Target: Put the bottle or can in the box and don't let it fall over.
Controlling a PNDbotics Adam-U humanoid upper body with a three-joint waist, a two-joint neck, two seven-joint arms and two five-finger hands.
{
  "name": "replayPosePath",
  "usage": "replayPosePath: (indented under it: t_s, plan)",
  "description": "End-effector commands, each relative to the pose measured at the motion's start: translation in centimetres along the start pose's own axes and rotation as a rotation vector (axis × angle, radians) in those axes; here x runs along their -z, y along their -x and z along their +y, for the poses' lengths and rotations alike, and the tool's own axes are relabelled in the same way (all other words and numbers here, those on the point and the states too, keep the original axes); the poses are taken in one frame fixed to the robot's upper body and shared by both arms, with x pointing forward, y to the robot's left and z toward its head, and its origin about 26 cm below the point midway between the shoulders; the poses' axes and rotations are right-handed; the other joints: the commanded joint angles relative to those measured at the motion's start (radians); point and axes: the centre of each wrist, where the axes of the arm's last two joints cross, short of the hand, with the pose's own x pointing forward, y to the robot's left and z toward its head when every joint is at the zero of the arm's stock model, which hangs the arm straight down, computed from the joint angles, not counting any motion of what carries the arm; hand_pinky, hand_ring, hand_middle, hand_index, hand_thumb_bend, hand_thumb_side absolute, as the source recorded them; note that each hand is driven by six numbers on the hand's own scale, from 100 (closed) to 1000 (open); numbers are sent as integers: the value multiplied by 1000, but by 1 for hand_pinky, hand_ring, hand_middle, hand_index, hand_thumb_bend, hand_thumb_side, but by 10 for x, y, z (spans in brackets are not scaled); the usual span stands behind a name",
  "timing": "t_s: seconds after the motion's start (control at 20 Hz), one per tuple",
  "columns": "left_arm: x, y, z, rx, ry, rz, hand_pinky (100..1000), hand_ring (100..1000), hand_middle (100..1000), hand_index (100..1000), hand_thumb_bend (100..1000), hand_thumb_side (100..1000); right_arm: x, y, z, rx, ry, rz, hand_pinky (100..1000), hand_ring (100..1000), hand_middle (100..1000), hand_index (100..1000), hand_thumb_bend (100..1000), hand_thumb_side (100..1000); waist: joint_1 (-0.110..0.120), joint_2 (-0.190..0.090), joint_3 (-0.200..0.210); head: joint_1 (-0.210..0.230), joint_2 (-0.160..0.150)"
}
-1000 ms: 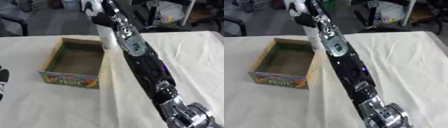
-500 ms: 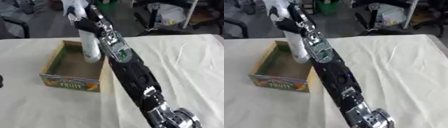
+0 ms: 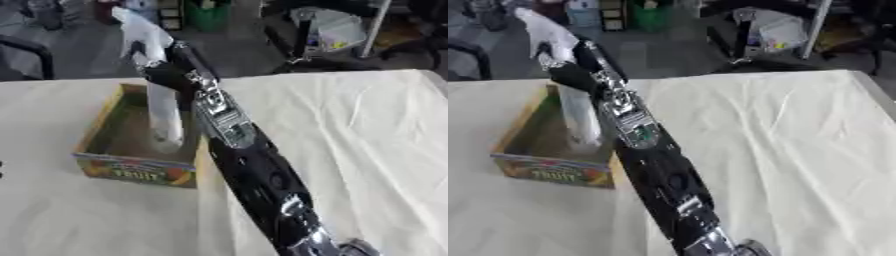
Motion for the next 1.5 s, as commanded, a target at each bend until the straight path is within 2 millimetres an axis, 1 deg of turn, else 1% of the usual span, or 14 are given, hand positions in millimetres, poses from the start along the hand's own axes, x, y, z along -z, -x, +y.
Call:
replayPosePath:
  t_s: [0.05, 0.1, 0.15, 0.3, 0.4, 0.55, 0.8, 0.95, 1.1, 1.2, 1.25, 1.3, 1.35, 1.5]
  plan:
    - [4, -6, 3, 7, -1, -27, 668, 663, 715, 817, 598, 625, 1, 0, 2, -27, -70, -58, 852, 961, 724, 833, 100, 335, 2, -10, -3, 0, -17]
    - [4, -6, 3, 9, -2, -26, 668, 663, 715, 817, 598, 625, 0, 4, 1, -33, -91, -63, 864, 992, 764, 870, 100, 368, 2, -10, -5, 1, -18]
    - [4, -6, 3, 10, -3, -25, 668, 663, 715, 817, 598, 625, -1, 6, 0, -45, -117, -67, 872, 1000, 783, 890, 100, 388, 2, -10, -6, 3, -18]
    - [3, -5, 4, 13, -5, -21, 668, 663, 715, 817, 598, 625, -3, 12, -5, -124, -198, -69, 887, 1000, 839, 948, 100, 444, 1, -11, -11, 6, -17]
    - [3, -4, 4, 15, -7, -18, 668, 662, 714, 817, 599, 625, -3, 14, -9, -198, -240, -59, 892, 1000, 858, 990, 100, 475, 1, -12, -14, 8, -17]
    - [2, -4, 4, 15, -6, -16, 668, 662, 714, 817, 599, 625, -1, 17, -16, -332, -255, -10, 896, 1000, 876, 1000, 100, 437, 1, -13, -15, 7, -18]
    - [2, -3, 4, 14, -6, -13, 668, 661, 713, 817, 599, 625, 0, 26, -24, -517, -304, 119, 928, 1000, 952, 1000, 100, 350, 0, -14, -13, 4, -20]
    - [2, -3, 4, 14, -5, -12, 668, 661, 713, 817, 598, 625, -1, 31, -30, -580, -329, 191, 942, 1000, 996, 1000, 100, 326, 0, -14, -13, 4, -19]
    - [2, -3, 4, 14, -6, -12, 668, 660, 712, 817, 599, 625, -1, 32, -33, -608, -341, 221, 946, 1000, 1000, 1000, 100, 335, 0, -13, -13, 4, -19]
    - [2, -3, 4, 15, -6, -11, 668, 660, 712, 817, 599, 625, -1, 31, -35, -616, -344, 220, 951, 1000, 1000, 1000, 100, 400, 0, -13, -14, 4, -19]
    - [1, -3, 4, 15, -6, -11, 668, 660, 712, 817, 599, 625, 0, 29, -37, -623, -345, 213, 958, 1000, 1000, 1000, 100, 481, 0, -13, -15, 5, -19]
    - [1, -3, 4, 15, -7, -10, 668, 660, 712, 817, 599, 624, 1, 27, -38, -632, -344, 203, 960, 1000, 1000, 1000, 100, 520, -1, -14, -15, 5, -18]
    - [1, -2, 5, 16, -7, -9, 668, 660, 712, 817, 599, 624, 3, 22, -39, -649, -343, 185, 978, 1000, 1000, 1000, 100, 591, -1, -14, -16, 5, -18]
    - [0, -1, 5, 17, -9, -5, 668, 660, 712, 817, 599, 625, 8, 7, -46, -717, -308, 119, 1000, 1000, 1000, 1000, 100, 608, -1, -16, -21, 8, -16]
